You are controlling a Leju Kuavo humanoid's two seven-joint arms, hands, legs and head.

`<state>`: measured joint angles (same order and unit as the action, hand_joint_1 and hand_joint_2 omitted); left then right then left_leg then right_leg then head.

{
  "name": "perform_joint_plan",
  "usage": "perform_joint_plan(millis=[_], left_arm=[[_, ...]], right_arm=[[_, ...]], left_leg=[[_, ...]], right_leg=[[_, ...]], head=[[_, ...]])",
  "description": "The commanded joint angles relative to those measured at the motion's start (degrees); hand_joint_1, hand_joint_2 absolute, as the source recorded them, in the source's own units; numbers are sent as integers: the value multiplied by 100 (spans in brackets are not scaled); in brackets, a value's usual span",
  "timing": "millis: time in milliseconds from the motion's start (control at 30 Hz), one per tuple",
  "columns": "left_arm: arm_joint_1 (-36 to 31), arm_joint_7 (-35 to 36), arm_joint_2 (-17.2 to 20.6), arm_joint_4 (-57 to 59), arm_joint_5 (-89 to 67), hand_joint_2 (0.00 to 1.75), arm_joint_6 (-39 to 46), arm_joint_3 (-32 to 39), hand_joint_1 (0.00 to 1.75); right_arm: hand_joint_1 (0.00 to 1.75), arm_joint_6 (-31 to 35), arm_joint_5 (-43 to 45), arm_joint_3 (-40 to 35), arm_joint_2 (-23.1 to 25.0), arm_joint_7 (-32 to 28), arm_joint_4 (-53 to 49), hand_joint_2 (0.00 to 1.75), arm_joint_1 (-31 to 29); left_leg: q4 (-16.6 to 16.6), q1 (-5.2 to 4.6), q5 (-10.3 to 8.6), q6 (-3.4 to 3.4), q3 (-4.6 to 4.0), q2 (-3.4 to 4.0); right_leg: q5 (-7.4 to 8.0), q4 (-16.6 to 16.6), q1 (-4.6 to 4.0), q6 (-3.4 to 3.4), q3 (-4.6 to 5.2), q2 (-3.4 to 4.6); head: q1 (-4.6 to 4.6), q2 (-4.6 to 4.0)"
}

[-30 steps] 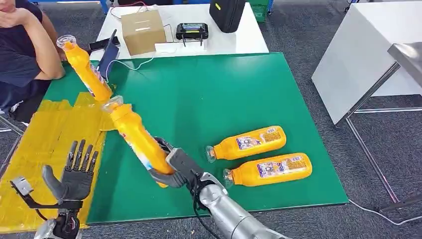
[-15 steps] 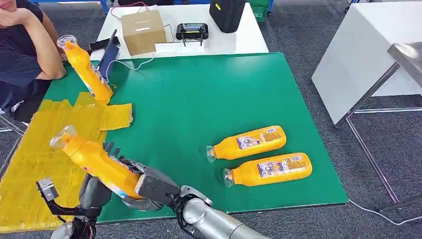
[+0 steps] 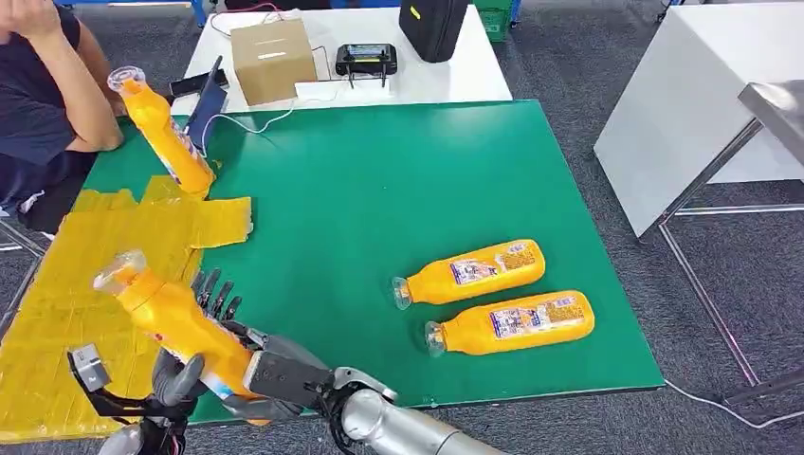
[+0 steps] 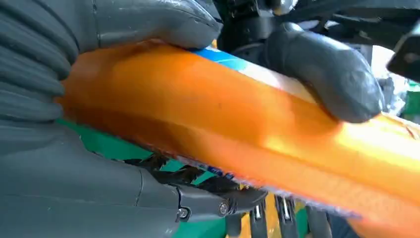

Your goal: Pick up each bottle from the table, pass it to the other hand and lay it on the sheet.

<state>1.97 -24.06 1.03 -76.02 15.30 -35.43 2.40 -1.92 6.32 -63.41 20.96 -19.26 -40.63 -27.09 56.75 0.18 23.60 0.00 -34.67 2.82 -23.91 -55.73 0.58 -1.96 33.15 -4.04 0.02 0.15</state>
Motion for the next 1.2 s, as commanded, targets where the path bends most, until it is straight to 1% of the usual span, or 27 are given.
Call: perform_joint_plan(millis=[33, 67, 100, 133, 167, 200, 300, 333, 367, 400, 433, 467, 500, 533, 600, 633, 667, 700, 900, 967, 1000, 1100, 1167, 1200], left_arm=[[-165, -28, 120, 43, -143, 175, 18, -336, 0], [-185, -47, 150, 48, -170, 175, -5, -361, 0], [-210, -162, 197, 10, -435, 175, 153, -379, 0], [-221, -220, 236, -18, -591, 175, 230, -385, 0], [-229, -284, 282, -70, -833, 175, 386, -390, 0], [-243, -357, 332, -121, -1202, 175, 628, -384, 0], [-218, -321, 342, -139, -1412, 175, 705, -348, 0], [-205, -325, 333, -133, -1501, 175, 749, -359, 0], [-209, -338, 332, -116, -1582, 175, 775, -388, 0], [-208, -365, 349, -98, -1679, 175, 803, -432, 0], [-198, -406, 384, -98, -1786, 175, 841, -477, 0], [-193, -458, 410, -94, -1882, 175, 888, -502, 56], [-189, -496, 432, -96, -1908, 175, 870, -522, 175], [-178, -563, 466, -91, -1964, 175, 859, -536, 175], [-180, -597, 497, -66, -1999, 175, 846, -524, 175], [-180, -601, 499, -62, -2002, 175, 845, -523, 175], [-172, -619, 514, -55, -1999, 175, 833, -517, 175], [-176, -634, 518, -40, -1997, 175, 822, -509, 175], [-189, -698, 531, -13, -2014, 175, 802, -477, 175], [-180, -707, 532, -27, -2027, 175, 802, -466, 175], [-174, -713, 533, -37, -2043, 175, 806, -462, 175], [-140, -746, 543, -108, -2124, 175, 858, -408, 175], [-124, -746, 555, -169, -2150, 175, 889, -342, 175], [-124, -742, 563, -190, -2175, 175, 900, -318, 175]], right_arm=[[175, -253, 121, -692, -96, 121, 387, 175, -156], [175, -354, 192, -726, -96, 146, 458, 175, -133], [175, -366, 234, -787, -96, 136, 561, 175, -105], [175, -351, 211, -840, -96, 109, 632, 175, -89], [175, -326, 185, -861, -96, 97, 699, 175, -73], [175, -275, 147, -852, -96, 70, 781, 175, -61], [175, -124, 13, -739, -96, 2, 919, 175, -91], [175, -127, -23, -692, -96, 12, 949, 175, -105], [175, -146, -51, -644, -96, 29, 966, 175, -117], [175, -168, -83, -589, -96, 43, 982, 175, -118], [175, -181, -130, -558, -96, 48, 981, 175, -113], [175, -185, -172, -534, -96, 52, 979, 175, -105], [175, -196, -185, -522, -96, 50, 978, 175, -101], [175, -203, -225, -511, -96, 41, 977, 175, -97], [175, -212, -252, -485, -96, 41, 974, 175, -98], [175, -210, -254, -482, -96, 40, 975, 175, -99], [175, -205, -255, -476, -96, 41, 978, 175, -102], [175, -203, -258, -469, -96, 41, 980, 175, -104], [175, -157, -282, -341, -96, -24, 1093, 175, -152], [175, -158, -303, -281, -96, -67, 1122, 175, -173], [175, -135, -319, -239, -96, -80, 1122, 175, -172], [175, -36, -447, 35, -96, -140, 1173, 175, -236], [175, 59, -655, 375, -137, -191, 1163, 175, -300], [175, 43, -774, 556, -168, -188, 1121, 175, -308]], left_leg=[[-2, 4, 2, -1, 11, -23], [-1, 8, 5, -2, 20, -37], [-5, 5, 1, -1, 14, -29], [-7, 9, 3, -2, 24, -44], [-4, 7, 1, -2, 14, -33], [-4, 10, 5, -3, 24, -45], [-6, 11, 4, -3, 25, -44], [-4, 6, 1, -2, 15, -32], [-3, 9, 4, -2, 23, -43], [-4, 5, 1, -1, 14, -31], [-4, 10, 4, -2, 22, -41], [-4, 4, 0, -1, 11, -28], [-3, 6, 2, -1, 16, -36], [-3, 6, 0, -2, 11, -28], [-3, 11, 6, -3, 27, -43], [-2, 6, 2, -2, 15, -30], [-1, 11, 6, -3, 23, -41], [-3, 7, 1, -2, 12, -26], [3, 16, 14, -3, 37, -57], [-4, 6, 3, -1, 17, -30], [-5, 6, 4, -1, 21, -34], [1, 10, 6, -2, 21, -42], [2, 12, 8, -3, 25, -42], [-1, 6, 2, -1, 13, -28]], right_leg=[[-5, 3, 0, 4, -14, 11], [-10, 4, -1, 7, -26, 18], [-6, 6, 0, 4, -18, 8], [-11, 9, -2, 7, -32, 11], [-6, 7, -2, 5, -20, 4], [-12, 8, -3, 7, -32, 10], [-11, 10, -4, 7, -33, 10], [-7, 6, -1, 5, -20, 5], [-12, 7, -2, 7, -30, 9], [-6, 6, 0, 4, -17, 5], [-10, 7, -3, 7, -28, 11], [-5, 5, 1, 4, -15, 4], [-8, 5, 0, 6, -22, 6], [-5, 5, -1, 5, -14, 6], [-13, 7, -2, 8, -34, 16], [-7, 4, 0, 5, -19, 9], [-12, 5, -3, 9, -29, 15], [-5, 5, -2, 5, -15, 8], [-20, 4, -5, 12, -47, 31], [-7, 6, -1, 5, -20, 14], [-9, 6, 0, 6, -25, 16], [-11, 3, -2, 7, -28, 17], [-13, 2, -3, 9, -32, 27], [-6, 2, 0, 5, -16, 16]], head=[[-2, 0], [0, 0], [-2, 0], [-2, 0], [0, 0], [-2, 0], [-2, 0], [-2, 0], [-2, 0], [-2, 2], [0, 0], [-2, 0], [-2, 0], [0, 0], [-2, 0], [-2, 0], [0, 0], [0, 0], [0, 0], [0, 0], [-2, 0], [0, 0], [-2, 0], [0, 0]])
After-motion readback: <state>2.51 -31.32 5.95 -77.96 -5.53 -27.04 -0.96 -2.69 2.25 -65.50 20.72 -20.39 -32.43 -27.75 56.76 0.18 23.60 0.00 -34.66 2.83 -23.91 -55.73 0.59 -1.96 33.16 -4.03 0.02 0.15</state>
